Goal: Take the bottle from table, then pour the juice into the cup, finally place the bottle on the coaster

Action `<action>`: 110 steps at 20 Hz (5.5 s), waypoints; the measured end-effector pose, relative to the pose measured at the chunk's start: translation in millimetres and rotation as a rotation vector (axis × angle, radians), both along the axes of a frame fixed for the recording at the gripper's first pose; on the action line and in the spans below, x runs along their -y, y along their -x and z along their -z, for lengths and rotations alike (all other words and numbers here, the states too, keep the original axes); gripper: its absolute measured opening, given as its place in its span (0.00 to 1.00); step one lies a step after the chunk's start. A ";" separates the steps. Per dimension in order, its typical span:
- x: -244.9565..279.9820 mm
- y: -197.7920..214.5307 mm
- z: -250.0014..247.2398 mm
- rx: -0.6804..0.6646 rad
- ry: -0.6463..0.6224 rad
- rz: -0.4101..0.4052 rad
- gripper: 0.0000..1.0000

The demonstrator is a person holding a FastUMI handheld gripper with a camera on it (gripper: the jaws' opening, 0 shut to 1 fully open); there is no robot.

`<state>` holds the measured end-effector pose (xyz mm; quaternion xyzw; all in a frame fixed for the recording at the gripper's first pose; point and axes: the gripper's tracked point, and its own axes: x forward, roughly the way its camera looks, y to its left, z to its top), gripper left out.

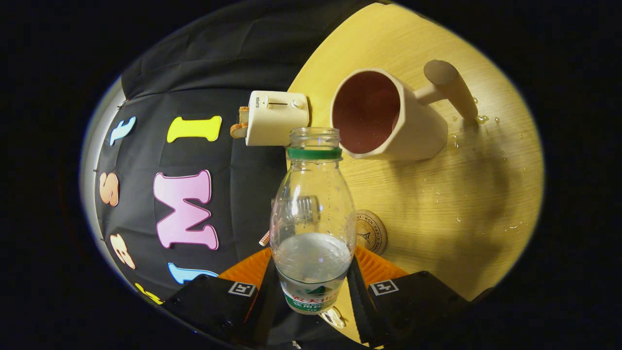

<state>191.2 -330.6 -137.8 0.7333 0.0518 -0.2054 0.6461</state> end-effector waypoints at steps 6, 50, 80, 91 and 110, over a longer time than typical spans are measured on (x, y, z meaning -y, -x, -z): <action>11.1 -4.9 -1.0 0.005 -0.089 0.047 0.70; 49.1 -12.4 -57.6 0.186 -0.676 0.308 0.70; 59.5 -14.1 -52.1 0.201 -0.707 0.364 0.70; 57.8 -12.7 -53.6 0.203 -0.657 0.357 0.70; -21.3 21.7 -122.7 -0.060 1.322 -0.372 0.70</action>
